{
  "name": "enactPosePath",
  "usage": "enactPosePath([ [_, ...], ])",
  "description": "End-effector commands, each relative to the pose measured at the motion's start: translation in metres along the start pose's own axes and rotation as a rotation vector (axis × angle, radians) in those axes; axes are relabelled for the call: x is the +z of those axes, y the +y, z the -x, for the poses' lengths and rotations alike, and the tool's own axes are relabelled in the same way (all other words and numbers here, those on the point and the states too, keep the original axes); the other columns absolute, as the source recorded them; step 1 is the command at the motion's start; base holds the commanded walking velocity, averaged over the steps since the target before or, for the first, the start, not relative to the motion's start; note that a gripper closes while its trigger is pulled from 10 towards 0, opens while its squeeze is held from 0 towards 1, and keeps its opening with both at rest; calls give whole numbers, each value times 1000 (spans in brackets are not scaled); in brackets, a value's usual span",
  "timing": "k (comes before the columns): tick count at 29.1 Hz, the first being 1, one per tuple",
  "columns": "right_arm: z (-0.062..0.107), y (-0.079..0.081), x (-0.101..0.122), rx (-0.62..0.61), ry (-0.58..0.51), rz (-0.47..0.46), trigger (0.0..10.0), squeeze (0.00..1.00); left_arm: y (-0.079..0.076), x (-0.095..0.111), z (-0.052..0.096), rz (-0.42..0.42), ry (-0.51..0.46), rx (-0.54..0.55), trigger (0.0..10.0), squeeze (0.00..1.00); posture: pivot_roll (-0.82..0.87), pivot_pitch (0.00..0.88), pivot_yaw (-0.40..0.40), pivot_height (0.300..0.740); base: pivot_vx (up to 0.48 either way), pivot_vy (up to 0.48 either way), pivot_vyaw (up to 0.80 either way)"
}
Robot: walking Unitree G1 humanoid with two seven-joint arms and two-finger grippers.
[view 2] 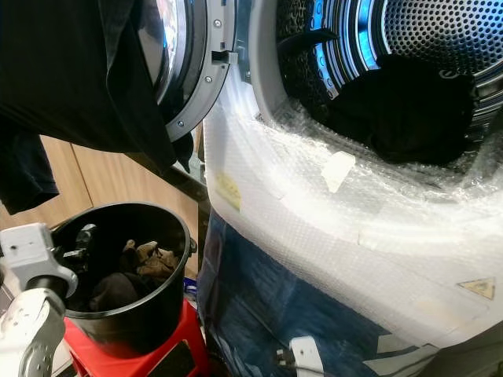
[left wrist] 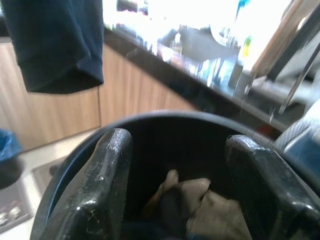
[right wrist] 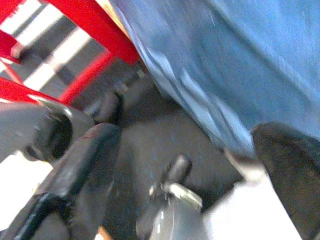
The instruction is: Clothes washing
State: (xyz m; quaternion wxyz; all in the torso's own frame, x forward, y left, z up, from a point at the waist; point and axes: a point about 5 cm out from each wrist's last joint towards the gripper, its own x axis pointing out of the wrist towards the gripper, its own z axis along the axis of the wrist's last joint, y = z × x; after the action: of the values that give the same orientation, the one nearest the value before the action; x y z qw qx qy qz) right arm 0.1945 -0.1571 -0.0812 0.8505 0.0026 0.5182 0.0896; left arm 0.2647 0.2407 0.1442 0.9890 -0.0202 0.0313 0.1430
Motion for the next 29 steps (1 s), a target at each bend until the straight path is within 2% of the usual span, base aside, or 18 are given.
enactPosePath([
  [1, 0, -5, 0, -72, 14, 20, 10000, 0, 7, -15, -3, 17, 122, 24, 10000, 0, 385, 5, -72, 740, 0, 0, 0],
  [3, 0, -5, 0, -80, 18, 34, 10000, 0, 9, -17, -4, 26, 138, 32, 10000, 0, 385, 5, -72, 740, 0, 0, 0],
  [4, 0, -3, -2, -76, 24, 32, 10000, 0, 13, -22, -9, 50, 193, 10, 10000, 0, 385, 8, -73, 740, 0, 0, 0],
  [6, -1, -2, -4, -77, 30, 14, 10000, 0, 15, -26, -13, 54, 229, -20, 10000, 0, 379, 9, -71, 740, 0, 0, 0],
  [9, -1, -2, -5, -105, 34, 28, 10000, 0, 17, -22, -23, 67, 220, -77, 10000, 0, 374, 12, -70, 740, 0, 0, 0],
  [10, -1, -2, -5, -108, 36, 44, 10000, 0, 19, -20, -26, 40, 213, -78, 10000, 247, 375, 15, -71, 740, 0, 0, 0],
  [11, -1, -2, -5, -111, 39, 52, 10000, 0, 18, -18, -28, 12, 206, -99, 10000, 1000, 377, 17, -73, 740, 0, 0, 0],
  [12, -1, -2, -5, -109, 39, 44, 10000, 0, 16, -15, -30, 1, 196, -127, 10000, 1000, 379, 19, -73, 740, 0, 0, 0],
  [13, -1, -1, -5, -101, 31, 16, 10000, 0, 14, -10, -33, 30, 187, -135, 10000, 1000, 378, 25, -69, 740, 0, 0, 0],
  [16, -1, -3, -9, -119, 40, 2, 10000, 0, 11, -9, -35, 45, 201, -173, 10000, 1000, 381, 30, -66, 740, 0, 0, 0],
  [21, 0, -3, -18, -130, 74, 9, 10000, 0, 8, -21, -41, -10, 263, -288, 10000, 1000, 373, 39, -61, 740, 0, 0, 0],
  [23, 0, -4, -19, -133, 82, 12, 10000, 0, 8, -25, -44, -25, 285, -291, 10000, 1000, 365, 40, -54, 740, 0, 0, 0],
  [26, 1, -6, -24, -137, 100, 70, 10000, 0, 9, -32, -46, -25, 319, -259, 10000, 1000, 361, 39, -52, 740, 0, 0, 0],
  [27, 1, -6, -24, -137, 100, 70, 10000, 0, 9, -32, -46, -25, 319, -259, 10000, 1000, 361, 39, -52, 740, 0, 0, 0],
  [29, 2, -11, -28, -154, 104, 41, 10000, 0, 8, -42, -46, -39, 386, -270, 10000, 1000, 356, 34, -51, 740, 0, 0, 0],
])
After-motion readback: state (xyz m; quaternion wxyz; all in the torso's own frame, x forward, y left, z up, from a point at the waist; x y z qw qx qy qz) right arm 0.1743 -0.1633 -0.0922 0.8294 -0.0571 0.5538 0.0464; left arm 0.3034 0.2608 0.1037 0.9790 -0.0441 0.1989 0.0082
